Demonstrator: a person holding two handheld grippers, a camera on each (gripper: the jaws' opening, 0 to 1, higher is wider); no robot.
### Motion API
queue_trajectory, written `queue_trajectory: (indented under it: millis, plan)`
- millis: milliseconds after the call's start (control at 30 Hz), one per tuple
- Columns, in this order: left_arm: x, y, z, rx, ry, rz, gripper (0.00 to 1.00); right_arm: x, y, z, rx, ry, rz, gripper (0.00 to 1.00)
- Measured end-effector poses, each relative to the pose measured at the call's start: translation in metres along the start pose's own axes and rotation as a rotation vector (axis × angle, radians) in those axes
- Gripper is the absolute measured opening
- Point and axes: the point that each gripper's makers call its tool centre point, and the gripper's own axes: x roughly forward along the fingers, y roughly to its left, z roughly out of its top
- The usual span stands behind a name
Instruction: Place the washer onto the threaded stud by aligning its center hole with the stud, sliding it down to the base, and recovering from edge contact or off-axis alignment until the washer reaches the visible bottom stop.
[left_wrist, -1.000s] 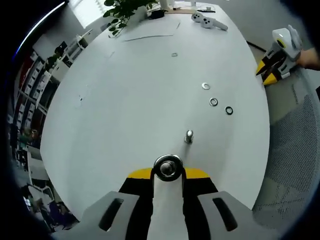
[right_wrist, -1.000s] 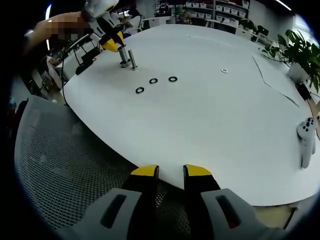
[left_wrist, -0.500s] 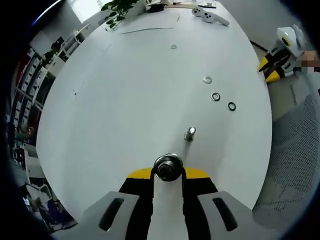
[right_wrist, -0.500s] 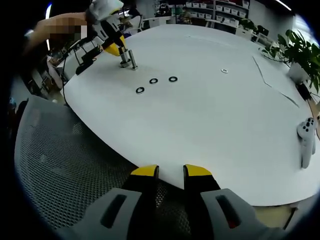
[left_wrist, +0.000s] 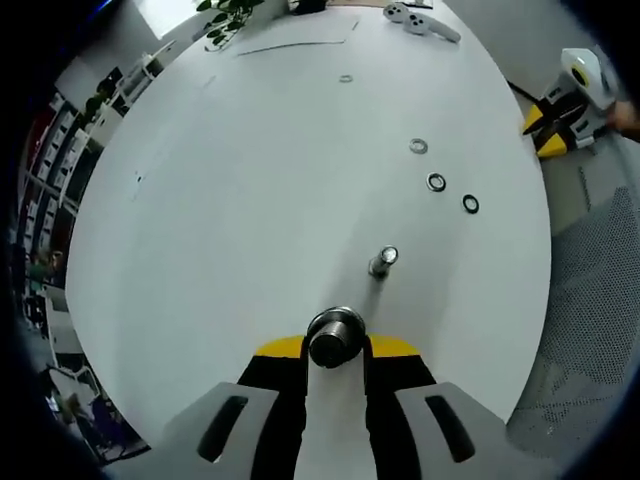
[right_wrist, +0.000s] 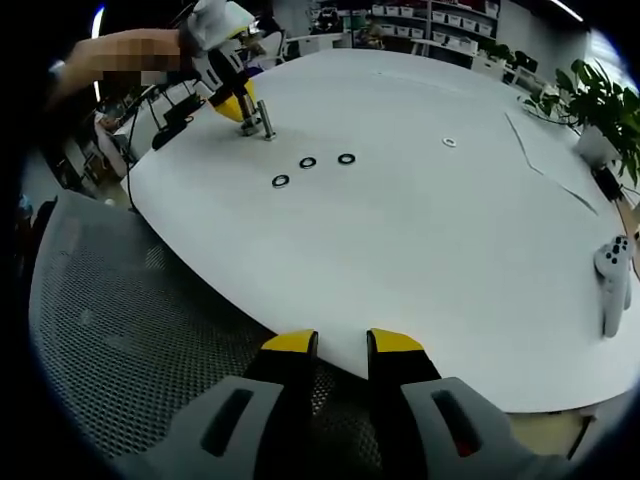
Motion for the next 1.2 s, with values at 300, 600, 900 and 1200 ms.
queue_trajectory:
  millis: [300,600,900,1200]
  plan:
    - [0.006,-0.002,-0.002,0.016,0.022,-0.001,0.19,0.0,0.0,0.0,0.0,-0.001,0.0,0.23]
    - [0.004,0.003,-0.007,0.057,0.024,0.017,0.26,0.0,0.0,0.001,0.0,-0.004,0.0,0.23]
    - [-0.024,0.012,-0.01,-0.015,-0.04,0.089,0.33,0.0,-0.001,0.002,0.002,-0.011,-0.005,0.23]
    - [-0.083,0.016,0.002,-0.257,-0.318,0.209,0.35,-0.001,-0.002,0.002,0.011,-0.014,-0.011,0.23]
